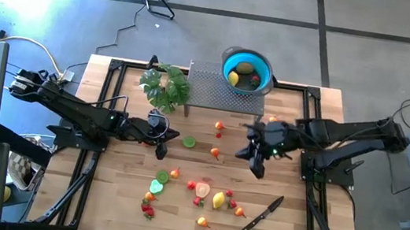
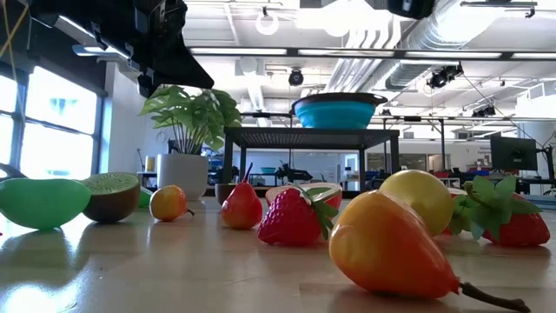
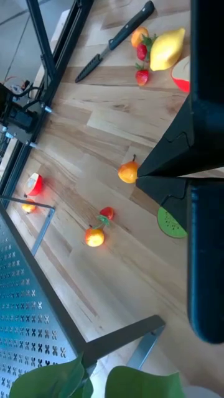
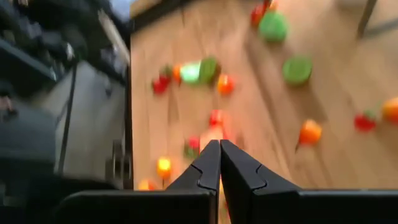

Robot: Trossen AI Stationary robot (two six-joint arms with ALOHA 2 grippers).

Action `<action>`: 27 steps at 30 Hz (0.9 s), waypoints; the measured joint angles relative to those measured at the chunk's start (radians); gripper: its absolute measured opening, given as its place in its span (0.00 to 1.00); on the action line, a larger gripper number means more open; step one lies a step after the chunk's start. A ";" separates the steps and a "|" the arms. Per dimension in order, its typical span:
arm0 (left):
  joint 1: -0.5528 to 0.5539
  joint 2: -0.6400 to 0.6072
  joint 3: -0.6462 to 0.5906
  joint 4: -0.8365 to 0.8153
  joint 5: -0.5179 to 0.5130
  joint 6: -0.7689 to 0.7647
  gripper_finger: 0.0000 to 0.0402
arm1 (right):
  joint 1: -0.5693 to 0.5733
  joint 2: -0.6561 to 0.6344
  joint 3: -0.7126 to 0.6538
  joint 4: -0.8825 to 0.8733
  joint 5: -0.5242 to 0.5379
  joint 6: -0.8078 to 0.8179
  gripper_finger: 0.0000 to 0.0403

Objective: Pick & Place Fruit
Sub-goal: Put the black knife on the shelf

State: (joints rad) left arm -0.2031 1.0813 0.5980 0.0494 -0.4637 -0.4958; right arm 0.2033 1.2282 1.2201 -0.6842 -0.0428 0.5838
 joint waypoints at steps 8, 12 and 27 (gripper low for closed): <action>0.000 0.000 0.000 0.001 0.000 -0.010 0.00 | 0.085 0.000 0.000 -0.220 -0.024 0.000 0.01; 0.000 0.000 0.000 0.001 0.000 -0.011 0.00 | 0.119 0.000 0.000 -0.246 -0.020 0.000 0.01; 0.000 0.000 0.000 0.002 0.007 -0.019 0.00 | 0.205 0.005 0.000 -0.247 -0.009 0.080 0.01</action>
State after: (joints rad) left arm -0.2031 1.0814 0.5980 0.0513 -0.4570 -0.5150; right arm 0.4085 1.2329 1.2201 -0.9316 -0.0515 0.6641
